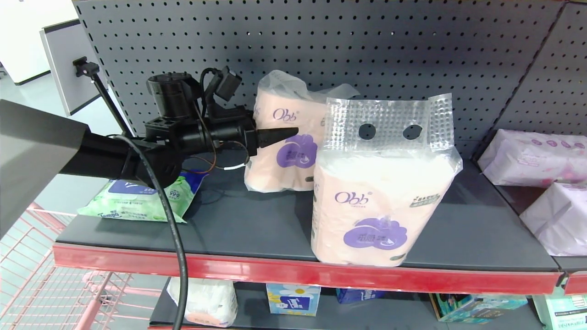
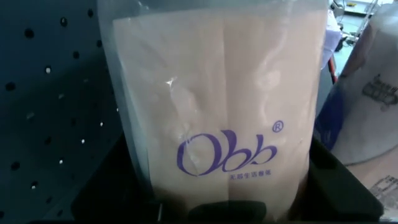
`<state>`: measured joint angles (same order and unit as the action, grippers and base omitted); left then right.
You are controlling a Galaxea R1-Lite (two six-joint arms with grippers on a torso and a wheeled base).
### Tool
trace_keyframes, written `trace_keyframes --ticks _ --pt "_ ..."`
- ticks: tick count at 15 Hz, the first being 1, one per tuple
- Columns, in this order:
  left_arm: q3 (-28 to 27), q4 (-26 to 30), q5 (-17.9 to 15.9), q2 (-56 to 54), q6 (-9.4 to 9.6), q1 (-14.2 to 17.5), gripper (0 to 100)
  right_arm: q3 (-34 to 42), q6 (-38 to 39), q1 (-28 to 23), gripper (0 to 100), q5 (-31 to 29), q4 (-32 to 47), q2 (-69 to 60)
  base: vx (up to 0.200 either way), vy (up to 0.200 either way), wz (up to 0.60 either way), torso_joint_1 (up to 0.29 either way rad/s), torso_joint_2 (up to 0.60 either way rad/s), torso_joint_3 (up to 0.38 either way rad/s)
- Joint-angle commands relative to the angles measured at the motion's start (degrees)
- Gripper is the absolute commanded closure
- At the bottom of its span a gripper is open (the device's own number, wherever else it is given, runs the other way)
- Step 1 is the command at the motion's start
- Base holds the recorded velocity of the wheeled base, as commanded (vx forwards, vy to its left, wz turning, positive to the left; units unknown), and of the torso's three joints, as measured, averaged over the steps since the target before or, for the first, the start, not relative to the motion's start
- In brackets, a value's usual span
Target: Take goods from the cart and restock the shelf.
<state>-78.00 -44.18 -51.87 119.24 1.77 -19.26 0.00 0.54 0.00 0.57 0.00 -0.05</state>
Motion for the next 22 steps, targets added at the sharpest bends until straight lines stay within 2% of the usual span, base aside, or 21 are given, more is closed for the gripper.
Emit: trace_keyframes --ticks 1,3,6,10,13,17,20,22 --pt "0.92 0.15 -0.86 0.03 0.08 0.28 100 0.00 -0.01 0.00 0 0.04 0.00 0.05 0.000 0.000 0.00 0.000 0.00 0.000" --pt "2.59 0.15 -2.80 0.03 0.52 0.89 100 0.00 -0.01 0.00 0 0.04 0.00 0.05 0.000 0.000 0.00 0.000 0.00 0.000" --pt "5.13 -0.03 -3.24 0.12 1.22 1.42 100 0.00 -0.01 0.00 0 0.04 0.00 0.05 0.000 0.000 0.00 0.000 0.00 0.000" --pt "5.93 0.06 -7.81 1.53 5.53 1.86 100 0.00 -0.01 0.00 0 0.04 0.00 0.05 0.000 0.000 0.00 0.000 0.00 0.000" --pt "3.29 -0.03 -10.36 3.72 8.08 1.86 100 0.00 -0.01 0.00 0 0.04 0.00 0.05 0.000 0.000 0.00 0.000 0.00 0.000" --pt "-2.51 0.23 -13.34 6.27 8.78 1.51 100 0.00 -0.01 0.00 0 0.04 0.00 0.05 0.000 0.000 0.00 0.000 0.00 0.000" --pt "-4.36 0.50 -14.40 7.59 9.39 1.42 100 0.00 -0.01 0.00 0 0.04 0.00 0.05 0.000 0.000 0.00 0.000 0.00 0.000" --pt "-4.89 1.99 -16.77 7.85 11.86 1.42 100 0.00 -0.01 0.00 0 0.04 0.00 0.05 0.000 0.000 0.00 0.000 0.00 0.000"
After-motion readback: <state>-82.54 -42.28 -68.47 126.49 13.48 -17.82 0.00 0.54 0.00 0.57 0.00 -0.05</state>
